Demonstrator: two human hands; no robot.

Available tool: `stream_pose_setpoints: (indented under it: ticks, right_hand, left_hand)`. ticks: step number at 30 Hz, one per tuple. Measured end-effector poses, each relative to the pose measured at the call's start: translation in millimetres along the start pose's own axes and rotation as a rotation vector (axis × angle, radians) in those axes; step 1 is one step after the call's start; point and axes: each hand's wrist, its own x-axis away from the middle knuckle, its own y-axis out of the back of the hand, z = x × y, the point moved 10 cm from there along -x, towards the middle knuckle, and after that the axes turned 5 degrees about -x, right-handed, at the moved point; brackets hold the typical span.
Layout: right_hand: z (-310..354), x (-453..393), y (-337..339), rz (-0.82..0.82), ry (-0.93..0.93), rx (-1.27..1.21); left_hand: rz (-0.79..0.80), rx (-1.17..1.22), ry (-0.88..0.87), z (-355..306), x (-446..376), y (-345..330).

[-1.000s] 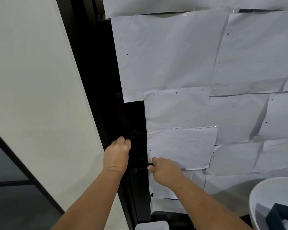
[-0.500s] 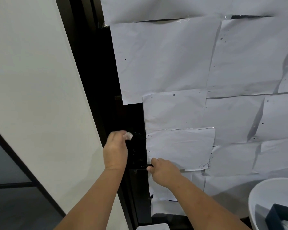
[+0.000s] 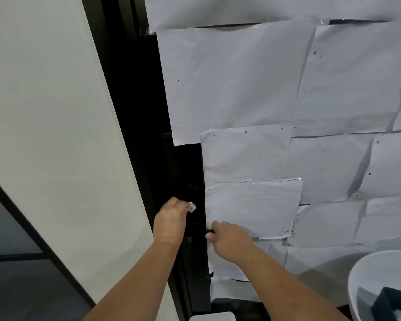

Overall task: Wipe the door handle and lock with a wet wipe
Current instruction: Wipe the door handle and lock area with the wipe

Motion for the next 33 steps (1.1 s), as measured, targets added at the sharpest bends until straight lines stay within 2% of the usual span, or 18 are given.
stream_pose_setpoints:
  ticks: [2,6,8,10,12,15,17,21,23,25,28,30,31,33]
  right_hand:
    - [0,0,0,0.001,0.004,0.000]
    - [-1,-1,-1,0.000,-0.001,-0.018]
    - [-1,-2,-1,-0.003,-0.002,-0.022]
    - [-1,-2,-1,-0.002,-0.003,-0.021]
    - [-1,-2,-1,-0.004,0.003,-0.012]
    - [0,-1,-1,-0.015,0.009,-0.011]
    - [-1,-1,-1,-0.018,0.007,-0.011]
    - [-1,-2,-1,-0.007,-0.001,-0.006]
    - [0,-1,-1,-0.009,0.004,-0.015]
    - [1,-1,0,-0.009,0.009,-0.011]
    - [2,-1,1,-0.019,0.026,0.007]
    - [2,0,2,-0.029,0.031,0.001]
    - [1,0,2,-0.033,0.030,-0.004]
    - [0,0,1,-0.038,0.030,-0.003]
  left_hand:
    - [-0.028,0.048,0.008,-3,-6,7]
    - [-0.224,0.170,-0.005,-32,-37,53]
    - [-0.269,0.174,-0.032,-40,-48,62]
    - [-0.205,0.118,-0.092,-41,-45,46]
    - [-0.056,0.036,-0.145,-35,-30,15]
    - [0.132,-0.103,-0.124,-20,-10,-17]
    - [0.096,-0.089,-0.115,-22,-14,-11]
    - [-0.139,0.067,-0.129,-41,-41,32]
    - [-0.196,0.081,-0.146,-48,-49,40]
    - [-0.162,0.030,-0.188,-51,-47,31]
    - [0.063,-0.130,-0.247,-43,-24,-10]
    - [0.171,-0.179,-0.216,-31,-12,-28]
    - [0.163,-0.173,-0.201,-29,-11,-26]
    - [0.035,-0.094,-0.189,-31,-17,-5]
